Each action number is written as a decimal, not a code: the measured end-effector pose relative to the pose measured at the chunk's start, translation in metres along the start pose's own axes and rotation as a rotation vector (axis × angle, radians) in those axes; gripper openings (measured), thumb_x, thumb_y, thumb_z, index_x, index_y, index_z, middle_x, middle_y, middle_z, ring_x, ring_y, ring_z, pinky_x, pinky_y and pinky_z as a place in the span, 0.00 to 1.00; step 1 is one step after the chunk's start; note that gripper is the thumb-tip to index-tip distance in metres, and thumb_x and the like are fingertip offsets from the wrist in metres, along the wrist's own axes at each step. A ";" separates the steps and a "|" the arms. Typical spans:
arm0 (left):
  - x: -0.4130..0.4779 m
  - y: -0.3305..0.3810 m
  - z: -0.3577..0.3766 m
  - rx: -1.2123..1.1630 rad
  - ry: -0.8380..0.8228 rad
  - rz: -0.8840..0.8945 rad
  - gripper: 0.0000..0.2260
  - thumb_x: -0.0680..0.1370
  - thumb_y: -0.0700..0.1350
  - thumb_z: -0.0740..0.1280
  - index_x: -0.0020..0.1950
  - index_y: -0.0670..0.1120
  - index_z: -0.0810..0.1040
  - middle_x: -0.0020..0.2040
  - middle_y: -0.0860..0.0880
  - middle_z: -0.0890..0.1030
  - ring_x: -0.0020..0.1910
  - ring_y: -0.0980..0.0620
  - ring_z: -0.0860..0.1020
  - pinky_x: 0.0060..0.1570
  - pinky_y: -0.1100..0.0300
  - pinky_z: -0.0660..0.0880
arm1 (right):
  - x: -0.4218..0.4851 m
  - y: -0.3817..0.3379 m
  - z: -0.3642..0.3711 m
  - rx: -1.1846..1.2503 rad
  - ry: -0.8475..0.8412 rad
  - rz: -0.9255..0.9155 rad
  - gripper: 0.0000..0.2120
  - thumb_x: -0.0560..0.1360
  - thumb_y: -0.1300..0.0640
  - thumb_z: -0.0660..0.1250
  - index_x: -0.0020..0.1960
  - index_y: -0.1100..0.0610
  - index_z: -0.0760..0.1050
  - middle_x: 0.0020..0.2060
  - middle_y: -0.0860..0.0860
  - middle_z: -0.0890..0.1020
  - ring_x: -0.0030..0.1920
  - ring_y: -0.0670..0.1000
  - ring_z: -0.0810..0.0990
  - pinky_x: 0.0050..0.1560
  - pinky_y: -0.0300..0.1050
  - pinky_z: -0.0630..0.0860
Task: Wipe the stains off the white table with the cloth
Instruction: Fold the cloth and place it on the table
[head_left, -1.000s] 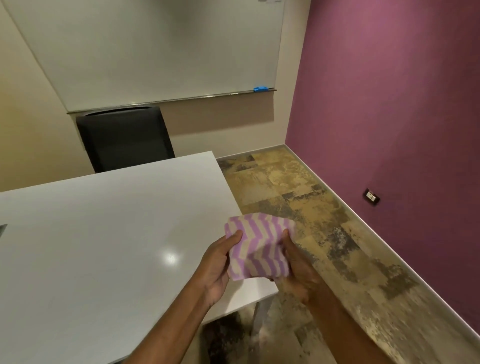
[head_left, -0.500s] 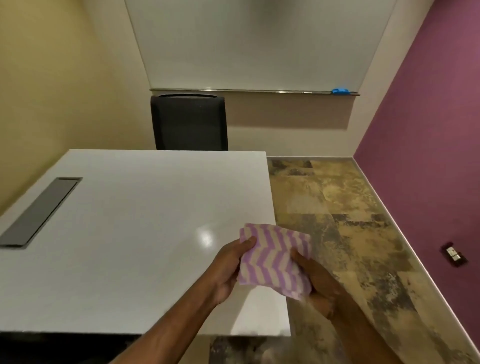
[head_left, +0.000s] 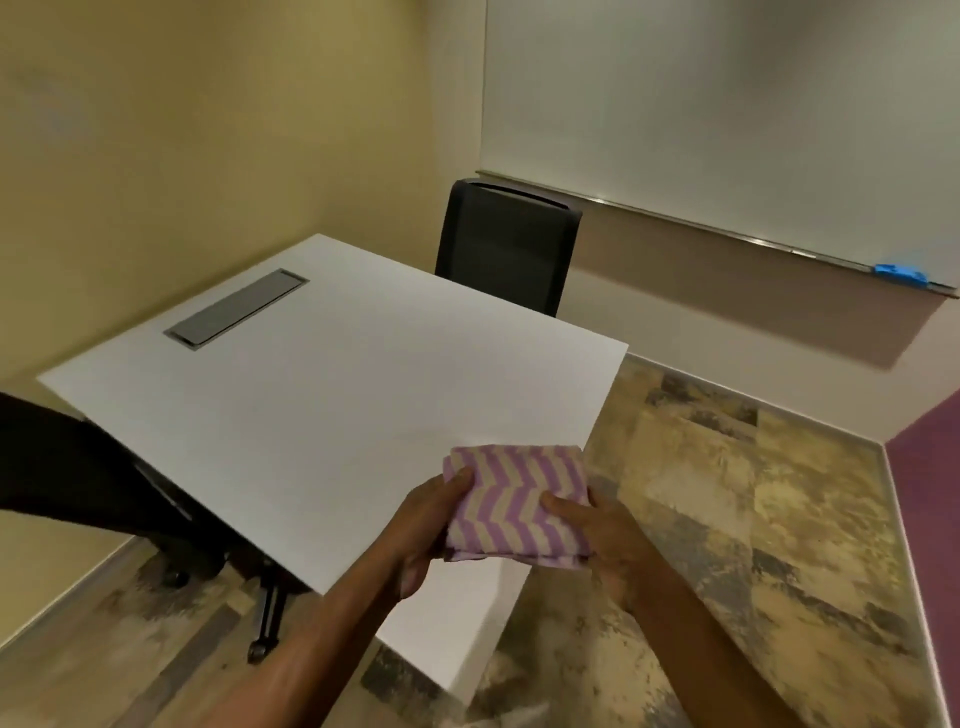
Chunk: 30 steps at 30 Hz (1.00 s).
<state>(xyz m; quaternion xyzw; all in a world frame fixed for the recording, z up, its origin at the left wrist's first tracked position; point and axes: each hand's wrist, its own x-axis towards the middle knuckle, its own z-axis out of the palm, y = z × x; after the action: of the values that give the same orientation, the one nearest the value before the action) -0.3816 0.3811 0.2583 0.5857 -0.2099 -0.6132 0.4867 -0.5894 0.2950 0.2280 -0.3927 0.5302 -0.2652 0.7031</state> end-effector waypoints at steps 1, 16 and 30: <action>0.001 -0.001 0.002 -0.003 0.026 -0.005 0.21 0.80 0.59 0.67 0.66 0.48 0.78 0.56 0.46 0.87 0.54 0.43 0.86 0.46 0.51 0.83 | 0.007 -0.004 -0.001 -0.028 0.007 -0.010 0.29 0.65 0.51 0.83 0.63 0.56 0.79 0.53 0.55 0.87 0.53 0.60 0.87 0.53 0.64 0.84; 0.083 -0.002 -0.010 -0.187 0.269 0.054 0.22 0.72 0.44 0.78 0.65 0.47 0.78 0.57 0.43 0.85 0.47 0.46 0.85 0.44 0.52 0.82 | 0.150 -0.072 0.022 -0.283 -0.316 -0.005 0.24 0.71 0.57 0.79 0.64 0.55 0.76 0.53 0.56 0.86 0.50 0.58 0.87 0.48 0.53 0.85; 0.173 0.063 -0.021 -0.356 0.675 0.171 0.20 0.75 0.38 0.75 0.65 0.46 0.76 0.56 0.45 0.86 0.50 0.45 0.86 0.47 0.52 0.84 | 0.282 -0.140 0.091 -0.398 -0.448 -0.129 0.35 0.65 0.60 0.78 0.70 0.52 0.72 0.54 0.57 0.84 0.53 0.57 0.85 0.45 0.47 0.80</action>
<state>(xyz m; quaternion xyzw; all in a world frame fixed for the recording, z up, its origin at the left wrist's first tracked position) -0.3124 0.2146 0.2171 0.6414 0.0237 -0.3701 0.6716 -0.4124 0.0204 0.2052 -0.6043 0.3775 -0.1068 0.6935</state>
